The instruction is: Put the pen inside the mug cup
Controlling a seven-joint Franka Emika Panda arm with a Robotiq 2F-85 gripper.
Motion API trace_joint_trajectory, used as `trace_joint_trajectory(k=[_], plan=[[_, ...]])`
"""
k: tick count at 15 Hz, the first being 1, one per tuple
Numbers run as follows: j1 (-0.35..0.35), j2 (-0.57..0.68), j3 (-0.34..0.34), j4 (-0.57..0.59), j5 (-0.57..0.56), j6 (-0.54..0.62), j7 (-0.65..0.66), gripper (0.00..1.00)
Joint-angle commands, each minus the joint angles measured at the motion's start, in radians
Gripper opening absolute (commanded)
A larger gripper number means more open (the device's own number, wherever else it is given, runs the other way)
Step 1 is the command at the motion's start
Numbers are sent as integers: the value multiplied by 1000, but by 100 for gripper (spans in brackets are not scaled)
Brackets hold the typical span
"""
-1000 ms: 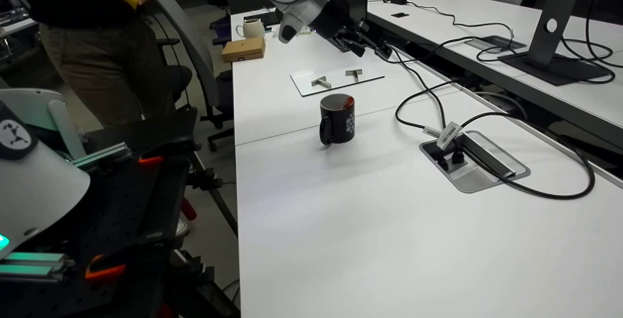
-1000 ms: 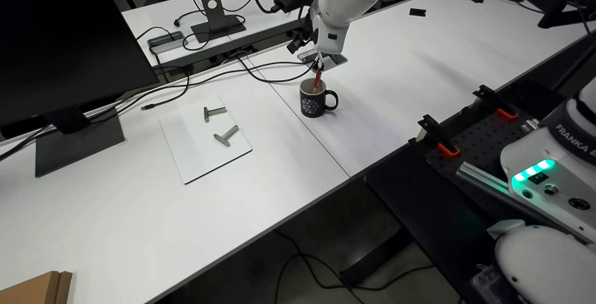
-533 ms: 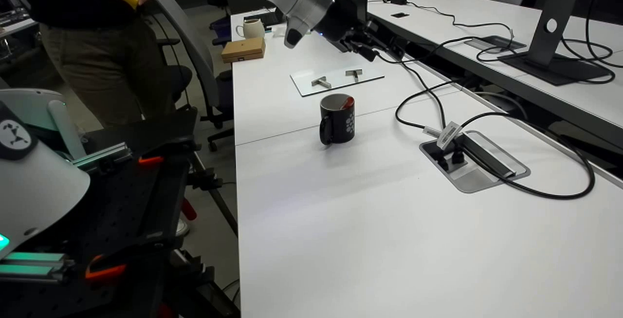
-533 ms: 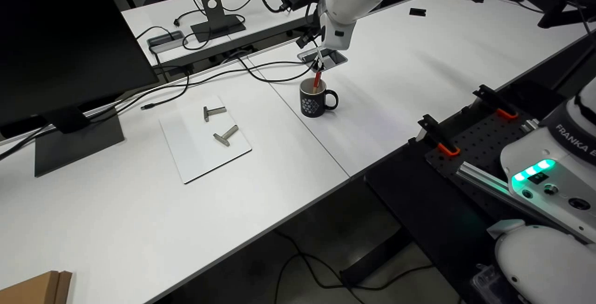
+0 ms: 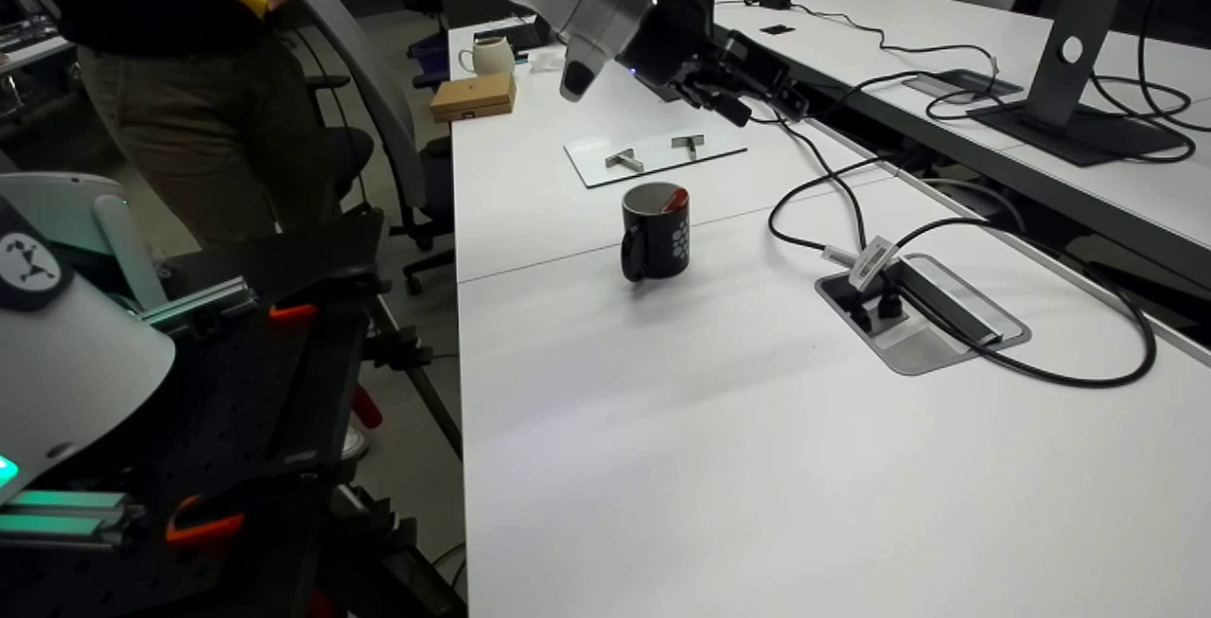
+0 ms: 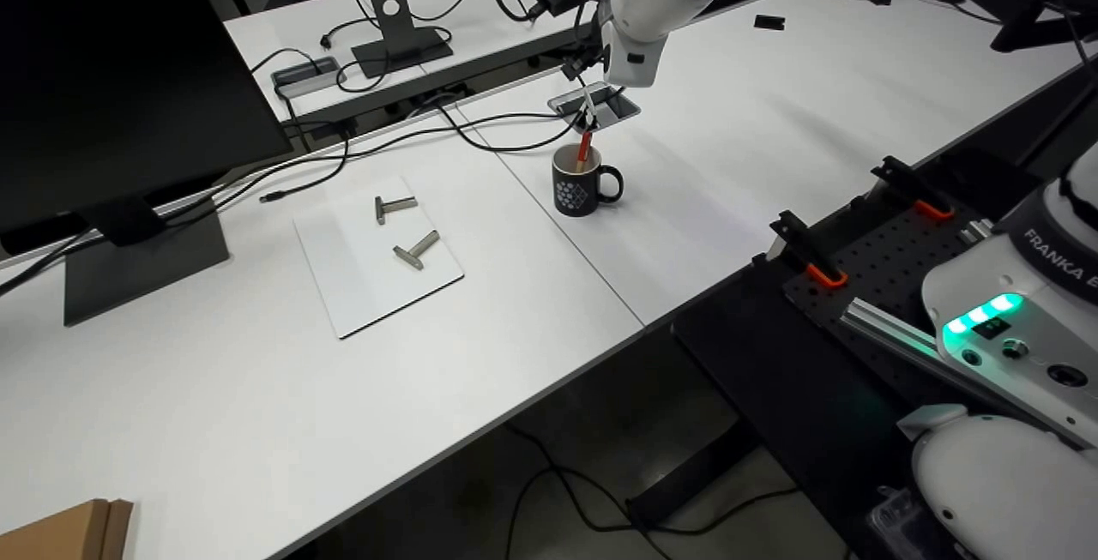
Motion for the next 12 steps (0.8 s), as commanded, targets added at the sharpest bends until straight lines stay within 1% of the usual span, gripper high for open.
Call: trace_joint_trajectory(k=[1, 12], plan=[[18, -3, -14, 1, -2, 4, 9, 100], [18, -4, -13, 1, -9, 4, 17, 100]])
